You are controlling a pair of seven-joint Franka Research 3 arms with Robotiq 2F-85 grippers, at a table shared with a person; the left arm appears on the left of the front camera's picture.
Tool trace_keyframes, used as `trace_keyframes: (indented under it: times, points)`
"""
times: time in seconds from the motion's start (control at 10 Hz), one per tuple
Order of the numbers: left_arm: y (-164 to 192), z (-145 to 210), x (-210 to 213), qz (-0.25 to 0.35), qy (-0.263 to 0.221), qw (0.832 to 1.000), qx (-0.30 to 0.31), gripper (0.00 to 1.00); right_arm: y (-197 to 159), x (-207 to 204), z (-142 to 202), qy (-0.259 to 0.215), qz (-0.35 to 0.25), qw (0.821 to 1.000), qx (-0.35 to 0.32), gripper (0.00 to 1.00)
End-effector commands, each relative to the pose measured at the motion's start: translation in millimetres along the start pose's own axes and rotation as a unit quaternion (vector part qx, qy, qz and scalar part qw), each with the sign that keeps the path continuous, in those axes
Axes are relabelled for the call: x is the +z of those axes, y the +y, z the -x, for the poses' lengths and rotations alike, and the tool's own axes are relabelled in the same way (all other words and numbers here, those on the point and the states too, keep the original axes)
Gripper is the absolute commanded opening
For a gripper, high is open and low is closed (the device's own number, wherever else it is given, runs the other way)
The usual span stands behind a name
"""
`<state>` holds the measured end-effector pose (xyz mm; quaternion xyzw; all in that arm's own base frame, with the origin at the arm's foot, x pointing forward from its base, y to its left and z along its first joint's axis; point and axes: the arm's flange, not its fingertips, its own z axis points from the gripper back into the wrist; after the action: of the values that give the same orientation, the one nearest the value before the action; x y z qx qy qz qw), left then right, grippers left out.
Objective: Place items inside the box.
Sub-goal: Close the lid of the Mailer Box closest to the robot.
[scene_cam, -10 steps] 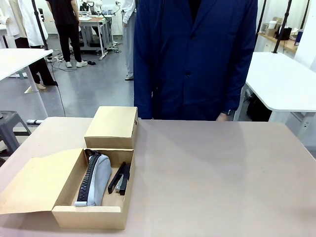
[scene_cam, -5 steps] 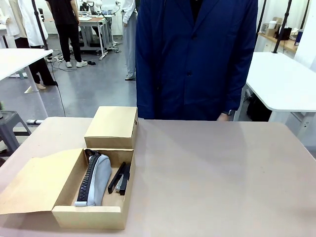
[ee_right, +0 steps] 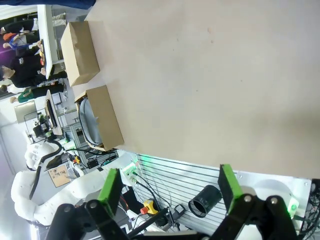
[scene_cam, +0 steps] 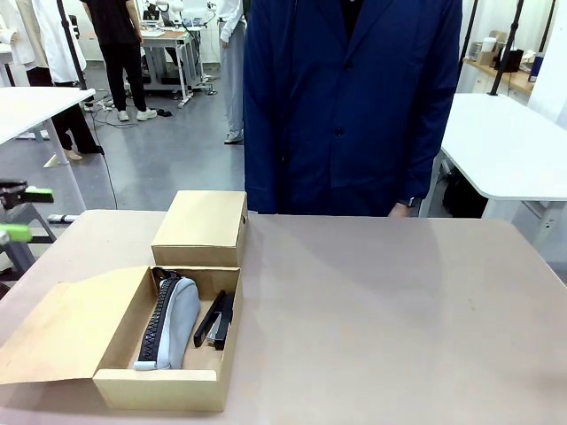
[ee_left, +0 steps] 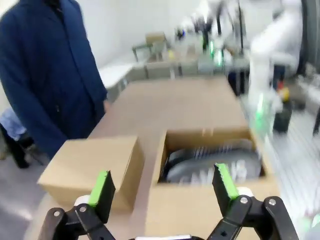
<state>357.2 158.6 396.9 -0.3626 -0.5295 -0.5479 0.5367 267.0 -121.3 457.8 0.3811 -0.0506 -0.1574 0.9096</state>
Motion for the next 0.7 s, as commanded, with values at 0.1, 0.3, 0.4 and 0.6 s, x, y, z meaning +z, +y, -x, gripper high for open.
trace_keyframes:
  times: [0.1, 0.3, 0.4, 0.6]
  points:
    - [-1.7, 49.4, 33.3, -0.050, 0.160, 0.983, -0.074, 1.00, 0.7, 1.8, 0.3, -0.002, -0.012, 1.000, 0.005, 1.00]
    - [16.2, 19.4, 30.3, -0.025, 0.109, 0.992, -0.049, 1.00, 0.7, 1.8, 0.3, -0.002, -0.012, 1.000, 0.005, 1.00]
    - [16.2, 19.4, 30.3, -0.025, 0.109, 0.992, -0.049, 1.00, 0.7, 1.8, 0.3, -0.002, -0.012, 1.000, 0.005, 1.00]
    - [20.2, 11.4, 37.1, -0.045, 0.154, 0.986, -0.050, 1.00, 0.7, 1.8, 0.3, -0.002, -0.012, 1.000, 0.005, 1.00]
